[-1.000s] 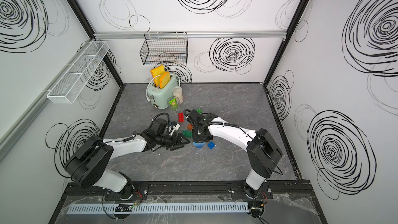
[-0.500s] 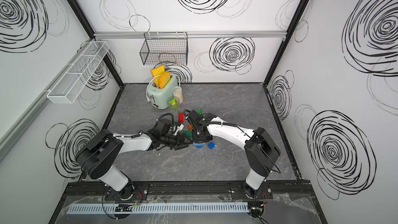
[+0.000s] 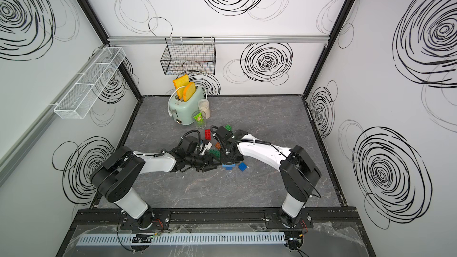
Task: Assemble the letter f with lego
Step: Assemble the lego brick with the lego brick.
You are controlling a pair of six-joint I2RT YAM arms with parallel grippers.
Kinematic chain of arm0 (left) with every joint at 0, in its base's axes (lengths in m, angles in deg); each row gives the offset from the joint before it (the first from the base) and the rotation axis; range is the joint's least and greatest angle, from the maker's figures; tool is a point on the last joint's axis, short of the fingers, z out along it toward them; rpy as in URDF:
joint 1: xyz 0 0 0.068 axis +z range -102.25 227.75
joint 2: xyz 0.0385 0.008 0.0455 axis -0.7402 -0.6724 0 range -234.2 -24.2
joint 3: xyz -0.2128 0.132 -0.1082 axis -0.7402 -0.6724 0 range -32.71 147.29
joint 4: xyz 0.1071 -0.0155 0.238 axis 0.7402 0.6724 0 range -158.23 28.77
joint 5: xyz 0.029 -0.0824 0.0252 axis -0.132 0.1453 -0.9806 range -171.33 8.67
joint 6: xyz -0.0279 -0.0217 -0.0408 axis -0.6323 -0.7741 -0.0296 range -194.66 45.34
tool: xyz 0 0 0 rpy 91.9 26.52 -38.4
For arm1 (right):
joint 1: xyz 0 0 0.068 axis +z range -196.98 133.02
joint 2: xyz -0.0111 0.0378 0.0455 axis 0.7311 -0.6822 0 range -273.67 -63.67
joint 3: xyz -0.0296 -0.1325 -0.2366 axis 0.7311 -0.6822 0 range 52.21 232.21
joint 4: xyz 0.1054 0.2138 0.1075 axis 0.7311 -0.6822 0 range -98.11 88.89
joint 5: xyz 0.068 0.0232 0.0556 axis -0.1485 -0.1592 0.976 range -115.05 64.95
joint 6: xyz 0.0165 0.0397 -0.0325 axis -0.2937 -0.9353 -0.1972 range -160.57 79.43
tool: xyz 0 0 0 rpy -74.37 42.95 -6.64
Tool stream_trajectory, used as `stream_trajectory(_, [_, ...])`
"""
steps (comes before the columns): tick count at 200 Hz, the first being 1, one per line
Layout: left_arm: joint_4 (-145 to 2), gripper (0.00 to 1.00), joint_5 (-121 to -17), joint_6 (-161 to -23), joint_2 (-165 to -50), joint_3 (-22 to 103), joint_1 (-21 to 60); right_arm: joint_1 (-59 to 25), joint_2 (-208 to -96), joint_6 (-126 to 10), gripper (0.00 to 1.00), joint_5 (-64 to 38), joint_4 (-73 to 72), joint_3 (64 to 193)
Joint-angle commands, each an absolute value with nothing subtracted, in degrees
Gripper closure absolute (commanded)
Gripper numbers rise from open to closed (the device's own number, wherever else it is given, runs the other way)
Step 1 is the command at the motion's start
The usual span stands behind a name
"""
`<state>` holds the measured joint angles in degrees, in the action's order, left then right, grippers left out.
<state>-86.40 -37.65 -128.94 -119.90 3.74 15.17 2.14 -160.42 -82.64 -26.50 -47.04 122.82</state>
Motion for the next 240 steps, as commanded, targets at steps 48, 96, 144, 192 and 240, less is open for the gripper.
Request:
stream_trajectory(48, [-89.3, 0.46, -37.3, -129.9, -121.0, 4.4, 14.5, 2.3, -163.0, -84.8, 0.68, -26.5, -47.9, 122.2])
stream_trajectory(96, [-89.1, 0.47, -37.4, -129.6, -121.0, 4.5, 14.3, 2.5, -163.8, -85.2, 0.68, -26.0, -47.6, 121.6])
stream_trajectory(144, [-88.9, 0.48, -37.6, -129.5, -120.8, 4.4, 14.3, 2.6, -164.2, -85.2, 0.7, -27.9, -48.6, 121.6])
stream_trajectory(192, [-88.5, 0.48, -37.6, -129.3, -120.9, 4.6, 14.4, 3.8, -165.2, -85.0, 0.7, -30.6, -49.4, 121.4])
stream_trajectory(240, [-86.5, 0.47, -37.8, -128.1, -120.0, 5.4, 14.8, 5.0, -166.1, -85.1, 0.7, -29.9, -48.3, 120.5])
